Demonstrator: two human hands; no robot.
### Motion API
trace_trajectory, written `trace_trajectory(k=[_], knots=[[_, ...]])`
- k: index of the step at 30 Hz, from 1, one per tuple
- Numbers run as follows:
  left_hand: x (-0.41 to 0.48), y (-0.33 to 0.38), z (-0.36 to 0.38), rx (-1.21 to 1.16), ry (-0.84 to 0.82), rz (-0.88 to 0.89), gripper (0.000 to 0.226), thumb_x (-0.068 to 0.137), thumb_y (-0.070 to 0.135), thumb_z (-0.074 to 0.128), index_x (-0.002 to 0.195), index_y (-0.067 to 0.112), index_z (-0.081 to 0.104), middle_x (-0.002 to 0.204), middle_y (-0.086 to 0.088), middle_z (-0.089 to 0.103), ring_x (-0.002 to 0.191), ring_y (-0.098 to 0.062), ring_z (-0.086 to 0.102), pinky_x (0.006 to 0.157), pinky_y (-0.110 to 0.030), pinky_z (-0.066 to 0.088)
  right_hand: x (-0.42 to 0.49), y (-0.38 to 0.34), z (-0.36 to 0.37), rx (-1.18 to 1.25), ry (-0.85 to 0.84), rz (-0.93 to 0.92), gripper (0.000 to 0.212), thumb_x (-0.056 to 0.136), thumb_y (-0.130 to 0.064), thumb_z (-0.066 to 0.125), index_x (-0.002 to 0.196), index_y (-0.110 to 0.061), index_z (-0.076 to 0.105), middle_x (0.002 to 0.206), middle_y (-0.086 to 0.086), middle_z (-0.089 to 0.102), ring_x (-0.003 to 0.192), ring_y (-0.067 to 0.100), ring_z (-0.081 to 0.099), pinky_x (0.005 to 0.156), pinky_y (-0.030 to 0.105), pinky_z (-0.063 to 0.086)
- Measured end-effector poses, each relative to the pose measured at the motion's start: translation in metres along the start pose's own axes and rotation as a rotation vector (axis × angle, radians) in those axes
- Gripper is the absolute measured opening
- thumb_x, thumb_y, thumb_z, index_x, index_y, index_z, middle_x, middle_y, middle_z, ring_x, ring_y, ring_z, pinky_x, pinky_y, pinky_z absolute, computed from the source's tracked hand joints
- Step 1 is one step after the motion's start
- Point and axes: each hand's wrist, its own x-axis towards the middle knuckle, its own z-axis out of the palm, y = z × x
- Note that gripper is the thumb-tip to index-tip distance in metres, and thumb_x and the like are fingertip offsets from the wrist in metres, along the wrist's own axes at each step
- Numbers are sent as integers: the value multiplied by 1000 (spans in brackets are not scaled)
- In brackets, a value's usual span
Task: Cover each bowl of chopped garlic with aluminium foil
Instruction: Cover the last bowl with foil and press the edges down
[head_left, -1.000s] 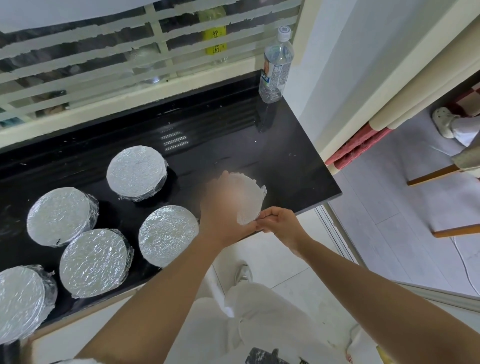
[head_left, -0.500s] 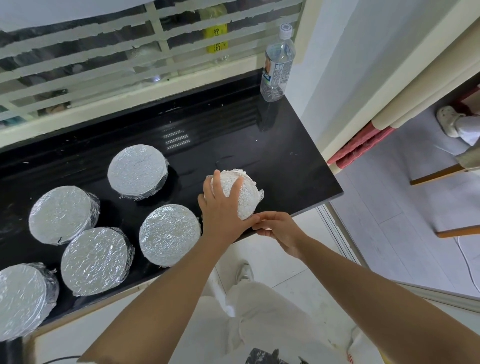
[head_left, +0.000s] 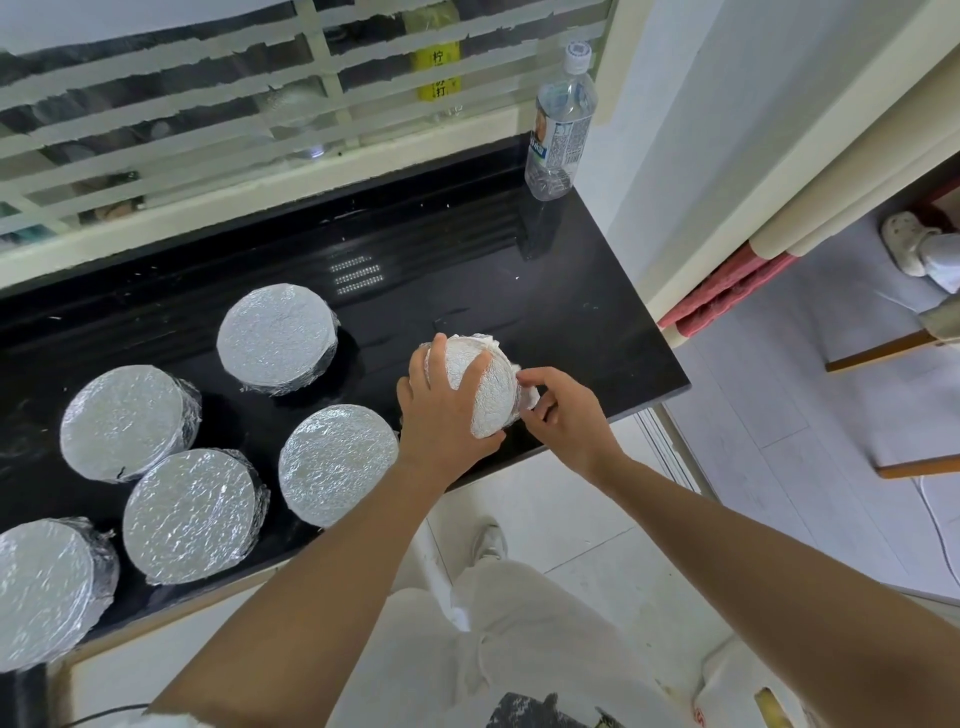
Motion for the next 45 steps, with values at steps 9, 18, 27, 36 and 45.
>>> trace_trajectory(k=[9, 18, 27, 36, 45], knots=[[-1, 1, -1, -5, -16, -11, 104, 48, 61, 84, 136, 30, 37, 150, -23, 33, 131, -44, 37, 91, -54, 44, 21, -6, 6, -158, 85, 116, 5, 84, -10, 69, 80, -11, 71, 79, 0, 66, 69, 13, 60, 73, 29, 56], [0, 2, -1, 5, -6, -6, 100, 51, 63, 81, 137, 30, 40, 149, -24, 33, 129, -44, 38, 90, -53, 44, 15, -16, 16, -63, 176, 287, 11, 83, -7, 67, 81, -10, 78, 75, 0, 73, 61, 7, 58, 58, 8, 37], [0, 2, -2, -8, -7, -6, 95, 57, 63, 79, 137, 29, 39, 149, -24, 33, 129, -45, 39, 87, -53, 45, -12, -26, 28, 356, 203, 454, 25, 91, -18, 57, 108, -15, 74, 89, -6, 73, 81, 12, 67, 80, 30, 59], [-1, -6, -6, -25, -79, 38, 104, 57, 64, 77, 141, 22, 34, 151, -21, 30, 134, -43, 35, 90, -53, 46, -4, -35, 15, 342, 103, 554, 14, 86, -21, 68, 94, -12, 75, 82, 2, 73, 80, 18, 70, 83, 35, 59], [-5, -14, -31, -56, -213, -53, 135, 58, 94, 37, 156, 8, 2, 161, -19, 1, 149, -36, 1, 119, -51, 10, -5, -46, 21, 404, 142, 642, 12, 84, -13, 66, 74, -19, 68, 82, 9, 73, 82, 23, 70, 83, 40, 59]])
